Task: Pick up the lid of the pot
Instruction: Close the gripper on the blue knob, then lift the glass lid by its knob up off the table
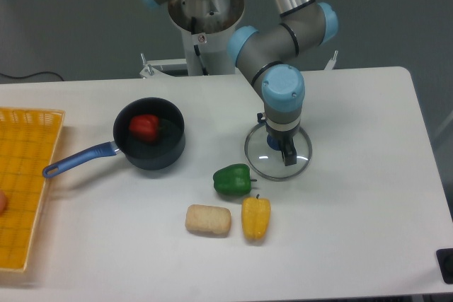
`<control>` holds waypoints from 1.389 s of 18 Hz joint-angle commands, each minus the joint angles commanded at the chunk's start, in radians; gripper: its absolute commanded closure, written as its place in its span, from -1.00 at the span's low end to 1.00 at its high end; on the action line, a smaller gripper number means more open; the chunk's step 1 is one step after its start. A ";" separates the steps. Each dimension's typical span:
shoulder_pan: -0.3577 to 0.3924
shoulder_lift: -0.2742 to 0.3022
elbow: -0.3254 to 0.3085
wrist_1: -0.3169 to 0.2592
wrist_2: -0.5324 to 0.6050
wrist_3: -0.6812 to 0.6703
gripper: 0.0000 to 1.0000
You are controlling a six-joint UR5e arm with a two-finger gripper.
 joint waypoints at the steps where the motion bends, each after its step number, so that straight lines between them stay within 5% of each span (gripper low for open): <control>1: 0.000 0.000 0.002 -0.002 0.000 -0.005 -0.97; 13: -0.003 0.001 0.012 -0.018 0.014 -0.002 -0.40; 18: -0.002 0.002 0.012 -0.026 0.014 -0.009 0.03; 21: 0.000 0.005 0.026 -0.057 0.015 -0.011 0.14; 25: 0.000 0.009 0.098 -0.170 0.015 -0.014 0.14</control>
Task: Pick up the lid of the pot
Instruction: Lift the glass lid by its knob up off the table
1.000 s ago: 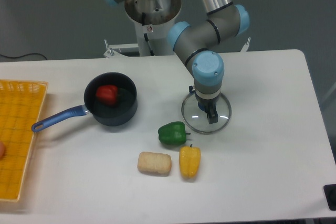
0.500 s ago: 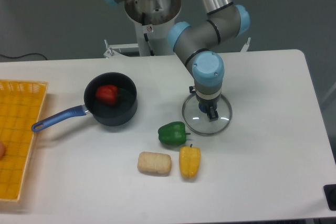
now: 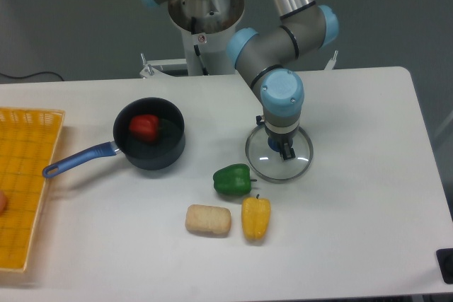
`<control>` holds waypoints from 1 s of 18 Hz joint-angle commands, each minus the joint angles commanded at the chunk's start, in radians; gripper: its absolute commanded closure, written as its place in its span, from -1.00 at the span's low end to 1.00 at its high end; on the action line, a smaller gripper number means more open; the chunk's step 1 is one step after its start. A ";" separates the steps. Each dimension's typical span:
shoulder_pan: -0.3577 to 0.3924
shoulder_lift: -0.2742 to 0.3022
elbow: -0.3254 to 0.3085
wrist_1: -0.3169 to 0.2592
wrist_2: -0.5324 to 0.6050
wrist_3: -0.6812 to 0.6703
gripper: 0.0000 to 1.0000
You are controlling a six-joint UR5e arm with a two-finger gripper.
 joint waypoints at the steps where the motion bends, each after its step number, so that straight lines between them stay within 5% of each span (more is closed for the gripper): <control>1: 0.002 0.003 0.005 -0.003 -0.002 0.002 0.14; 7: 0.000 0.014 0.051 -0.012 -0.014 -0.040 0.14; 10: -0.006 0.026 0.126 -0.113 -0.017 -0.103 0.14; 18: -0.014 0.072 0.158 -0.201 -0.067 -0.167 0.14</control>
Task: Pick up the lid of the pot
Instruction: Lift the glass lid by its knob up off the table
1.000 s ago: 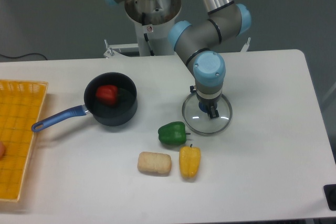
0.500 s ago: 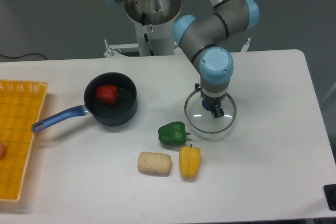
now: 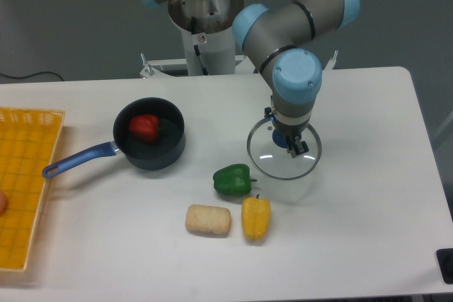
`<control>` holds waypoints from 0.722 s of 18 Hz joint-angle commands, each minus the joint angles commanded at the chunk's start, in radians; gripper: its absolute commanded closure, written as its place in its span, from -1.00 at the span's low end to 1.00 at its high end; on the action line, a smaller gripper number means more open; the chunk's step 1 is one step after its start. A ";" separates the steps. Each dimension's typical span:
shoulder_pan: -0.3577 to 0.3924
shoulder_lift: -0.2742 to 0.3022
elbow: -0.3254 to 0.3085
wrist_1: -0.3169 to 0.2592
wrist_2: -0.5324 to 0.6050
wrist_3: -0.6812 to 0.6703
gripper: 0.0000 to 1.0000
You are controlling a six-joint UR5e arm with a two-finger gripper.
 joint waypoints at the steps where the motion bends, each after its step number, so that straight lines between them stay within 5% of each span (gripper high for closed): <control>1: -0.002 0.008 0.000 -0.006 0.000 -0.018 0.14; 13: -0.018 0.035 0.002 -0.017 -0.002 -0.126 0.14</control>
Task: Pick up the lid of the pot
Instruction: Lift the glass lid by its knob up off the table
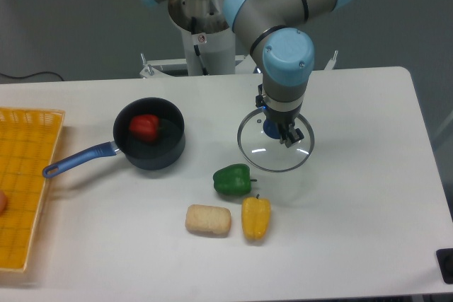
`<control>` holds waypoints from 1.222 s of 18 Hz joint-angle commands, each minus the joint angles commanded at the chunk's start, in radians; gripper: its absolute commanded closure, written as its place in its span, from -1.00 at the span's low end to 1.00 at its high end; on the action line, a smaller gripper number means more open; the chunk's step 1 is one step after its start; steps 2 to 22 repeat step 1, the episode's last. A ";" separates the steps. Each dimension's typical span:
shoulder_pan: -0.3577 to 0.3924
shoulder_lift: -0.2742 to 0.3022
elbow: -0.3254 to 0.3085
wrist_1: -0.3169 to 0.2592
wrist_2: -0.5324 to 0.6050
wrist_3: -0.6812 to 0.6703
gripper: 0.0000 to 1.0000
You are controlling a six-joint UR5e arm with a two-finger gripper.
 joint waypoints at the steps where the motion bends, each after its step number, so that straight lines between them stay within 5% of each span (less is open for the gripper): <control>1: -0.002 0.000 -0.002 0.000 0.000 -0.011 0.14; 22: -0.002 0.000 -0.002 0.000 0.000 -0.011 0.14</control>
